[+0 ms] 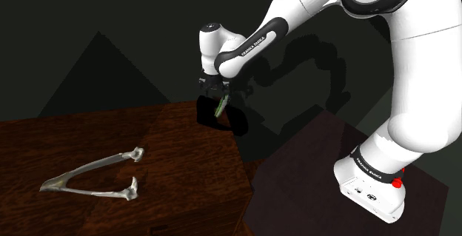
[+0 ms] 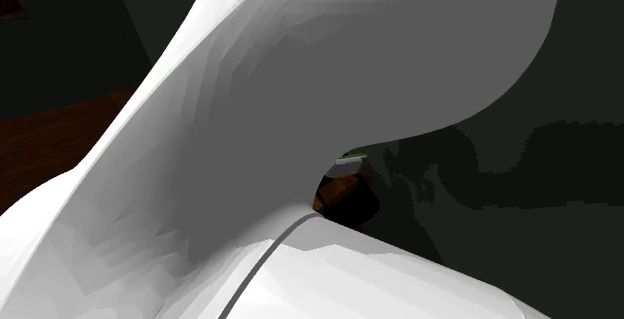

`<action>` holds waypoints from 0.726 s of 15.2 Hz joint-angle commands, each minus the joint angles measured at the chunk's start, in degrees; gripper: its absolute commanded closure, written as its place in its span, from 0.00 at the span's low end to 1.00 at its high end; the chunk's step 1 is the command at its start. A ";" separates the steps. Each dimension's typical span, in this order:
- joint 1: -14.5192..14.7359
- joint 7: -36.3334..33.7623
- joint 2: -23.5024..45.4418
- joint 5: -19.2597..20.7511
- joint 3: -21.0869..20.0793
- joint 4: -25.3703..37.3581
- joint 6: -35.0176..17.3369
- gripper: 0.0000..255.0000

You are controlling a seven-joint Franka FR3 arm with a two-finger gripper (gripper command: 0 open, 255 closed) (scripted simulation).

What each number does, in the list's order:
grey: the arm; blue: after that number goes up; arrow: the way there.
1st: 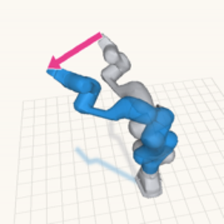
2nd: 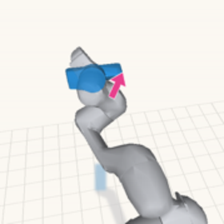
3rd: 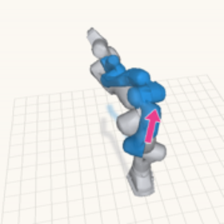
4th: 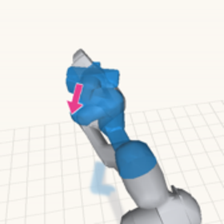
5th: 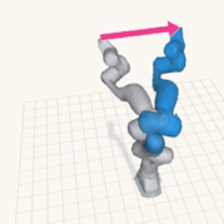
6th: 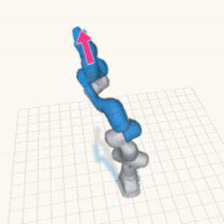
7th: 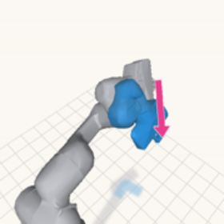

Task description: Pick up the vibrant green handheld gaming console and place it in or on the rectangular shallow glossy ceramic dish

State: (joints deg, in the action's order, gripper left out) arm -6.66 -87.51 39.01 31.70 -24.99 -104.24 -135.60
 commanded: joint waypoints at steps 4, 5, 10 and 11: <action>-0.29 0.44 -1.20 -0.76 -0.65 -0.08 1.14 0.00; -0.64 0.91 -2.55 -1.58 -1.34 -0.23 2.29 0.00; -1.23 1.78 -4.89 -3.06 -2.52 -0.30 4.42 0.00; -1.23 1.78 -4.88 -3.06 -2.52 -0.29 4.42 0.00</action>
State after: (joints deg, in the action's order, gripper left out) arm -7.87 -85.80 34.17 28.70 -27.48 -104.59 -131.30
